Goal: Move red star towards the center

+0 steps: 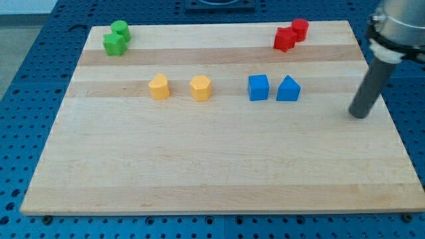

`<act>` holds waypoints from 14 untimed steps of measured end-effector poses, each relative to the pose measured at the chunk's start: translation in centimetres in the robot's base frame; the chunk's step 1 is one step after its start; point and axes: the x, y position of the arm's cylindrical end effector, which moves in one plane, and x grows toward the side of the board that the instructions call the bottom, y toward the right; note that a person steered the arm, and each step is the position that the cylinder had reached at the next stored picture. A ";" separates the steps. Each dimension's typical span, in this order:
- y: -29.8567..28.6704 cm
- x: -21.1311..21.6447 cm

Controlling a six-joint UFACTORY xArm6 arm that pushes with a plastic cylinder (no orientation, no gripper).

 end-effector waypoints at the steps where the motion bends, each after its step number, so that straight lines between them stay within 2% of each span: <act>1: 1.7 -0.6; 2: 2.1 -0.8; 4: 3.0 -4.5; 6: 3.0 -6.2; 8: -0.5 -5.8; 10: -0.5 -6.0; 12: -3.9 -13.4; 14: -1.1 -20.2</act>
